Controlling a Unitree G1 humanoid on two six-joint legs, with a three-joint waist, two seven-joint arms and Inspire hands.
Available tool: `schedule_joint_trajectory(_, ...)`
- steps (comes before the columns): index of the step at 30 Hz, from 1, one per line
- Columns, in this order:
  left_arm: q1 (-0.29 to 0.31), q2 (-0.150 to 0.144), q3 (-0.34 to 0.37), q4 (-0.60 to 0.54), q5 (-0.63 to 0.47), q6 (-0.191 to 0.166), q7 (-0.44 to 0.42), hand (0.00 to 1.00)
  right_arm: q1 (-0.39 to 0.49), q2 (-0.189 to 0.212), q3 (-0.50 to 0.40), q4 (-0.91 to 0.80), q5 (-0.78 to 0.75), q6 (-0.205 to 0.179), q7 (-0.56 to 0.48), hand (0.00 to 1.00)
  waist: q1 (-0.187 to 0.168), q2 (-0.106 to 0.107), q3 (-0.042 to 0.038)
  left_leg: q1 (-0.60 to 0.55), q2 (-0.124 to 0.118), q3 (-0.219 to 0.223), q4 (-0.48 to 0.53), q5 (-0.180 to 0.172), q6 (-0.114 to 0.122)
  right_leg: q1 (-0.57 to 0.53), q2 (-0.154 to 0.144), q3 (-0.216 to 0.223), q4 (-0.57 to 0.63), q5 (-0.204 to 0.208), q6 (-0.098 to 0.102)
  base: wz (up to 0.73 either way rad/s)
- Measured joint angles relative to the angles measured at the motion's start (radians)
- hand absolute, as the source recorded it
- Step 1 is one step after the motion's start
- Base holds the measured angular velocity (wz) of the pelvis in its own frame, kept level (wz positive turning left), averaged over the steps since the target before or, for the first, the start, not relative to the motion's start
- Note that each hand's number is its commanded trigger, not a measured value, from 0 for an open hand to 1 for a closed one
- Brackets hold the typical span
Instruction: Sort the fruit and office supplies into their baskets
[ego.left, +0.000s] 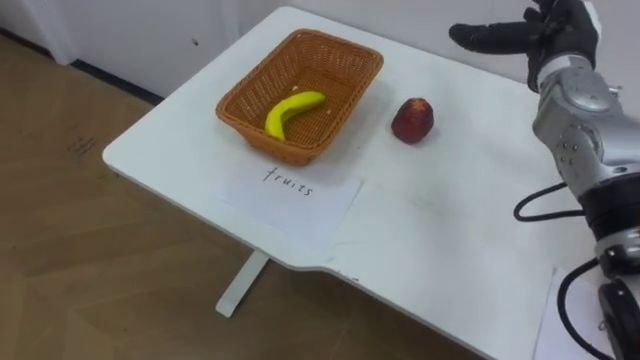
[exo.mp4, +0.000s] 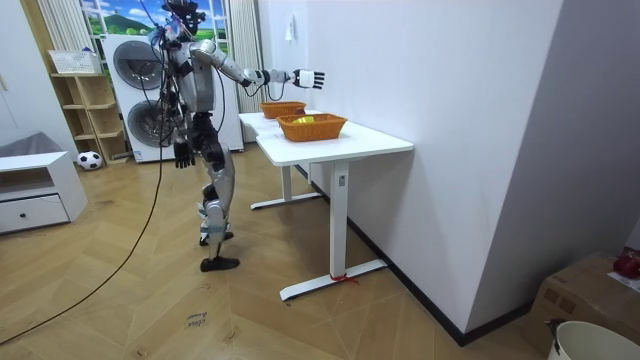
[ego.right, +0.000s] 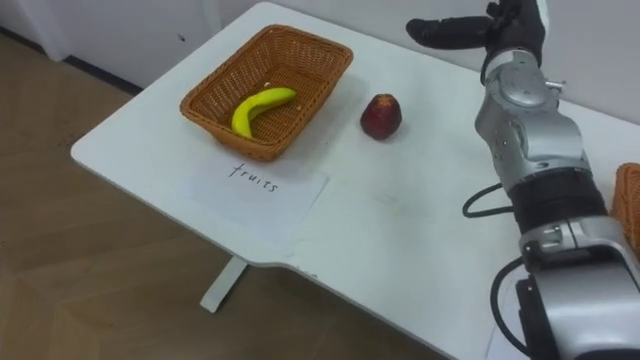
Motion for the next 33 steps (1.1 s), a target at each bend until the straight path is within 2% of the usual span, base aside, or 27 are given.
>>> schedule_joint_trajectory(4,-0.001,0.0,-0.036,-0.001,0.002,-0.001,-0.007,0.0,0.007,0.002,0.037,0.031,-0.038,0.002,0.023,0.0,0.004,-0.003,0.0004,-0.011,0.0,0.004,0.0,0.0,0.0,-0.015,-0.002,-0.003,0.003,0.0,0.0,-0.03)
schedule_joint_trajectory(8,-0.001,-0.001,-0.037,-0.005,0.003,-0.001,-0.019,0.0,0.007,0.003,0.04,0.038,-0.073,0.003,0.03,0.0,0.009,-0.007,0.0019,-0.024,-0.001,0.002,0.002,0.002,0.002,-0.029,-0.005,-0.014,0.012,0.0,0.0,0.01)
schedule_joint_trajectory(11,-0.002,0.0,-0.038,-0.008,0.002,-0.002,-0.019,0.0,0.007,0.002,0.045,0.037,-0.077,0.003,0.03,0.0,0.021,-0.013,0.0049,-0.024,-0.001,-0.002,0.002,0.002,0.002,-0.035,-0.006,-0.023,0.013,0.0,0.0,0.01)
schedule_joint_trajectory(17,-0.007,0.001,-0.048,-0.012,0.001,-0.01,-0.017,0.0,0.007,0.003,0.11,0.057,-0.104,-0.002,0.042,0.0,0.027,-0.026,0.0128,-0.038,0.0,-0.004,0.003,0.002,0.002,-0.045,-0.005,-0.025,0.013,0.0,0.0,0.01)
schedule_joint_trajectory(26,-0.017,0.001,-0.071,-0.017,-0.007,-0.043,-0.017,0.0,0.02,0.01,0.117,0.074,-0.11,-0.012,0.082,0.0,0.049,-0.038,0.0139,-0.052,0.001,0.005,0.005,0.002,0.003,-0.061,-0.006,-0.023,0.014,0.0,0.0,-0.02)
schedule_joint_trajectory(33,-0.032,0.001,-0.075,0.013,-0.007,-0.054,-0.023,0.0,0.021,0.042,0.119,0.074,-0.153,-0.037,0.116,0.0,0.065,-0.041,0.0141,-0.053,0.003,0.009,0.004,0.002,0.003,-0.068,-0.006,-0.021,0.014,0.0,0.0,-0.01)
